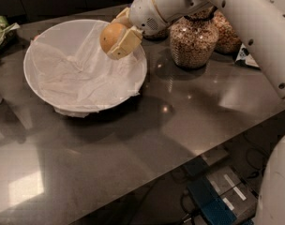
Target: Pick orange from white bowl
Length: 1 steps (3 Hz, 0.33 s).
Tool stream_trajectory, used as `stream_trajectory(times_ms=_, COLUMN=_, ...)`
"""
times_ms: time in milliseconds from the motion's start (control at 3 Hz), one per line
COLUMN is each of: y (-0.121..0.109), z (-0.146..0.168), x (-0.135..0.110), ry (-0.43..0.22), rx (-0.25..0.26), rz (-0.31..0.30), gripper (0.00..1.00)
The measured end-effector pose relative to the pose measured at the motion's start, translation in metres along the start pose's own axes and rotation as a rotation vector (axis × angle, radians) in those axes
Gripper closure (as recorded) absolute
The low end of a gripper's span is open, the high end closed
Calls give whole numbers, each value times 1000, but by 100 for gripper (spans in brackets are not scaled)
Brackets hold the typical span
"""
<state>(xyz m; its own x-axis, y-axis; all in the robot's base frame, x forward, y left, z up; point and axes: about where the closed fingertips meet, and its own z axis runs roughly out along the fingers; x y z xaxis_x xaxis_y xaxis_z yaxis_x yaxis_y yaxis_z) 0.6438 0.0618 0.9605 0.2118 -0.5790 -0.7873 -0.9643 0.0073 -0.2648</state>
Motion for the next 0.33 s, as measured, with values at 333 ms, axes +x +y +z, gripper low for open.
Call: stream_trajectory(times_ms=333, y=-1, z=-3, x=-7, ry=-5, rx=-2, rz=-10, gripper=100)
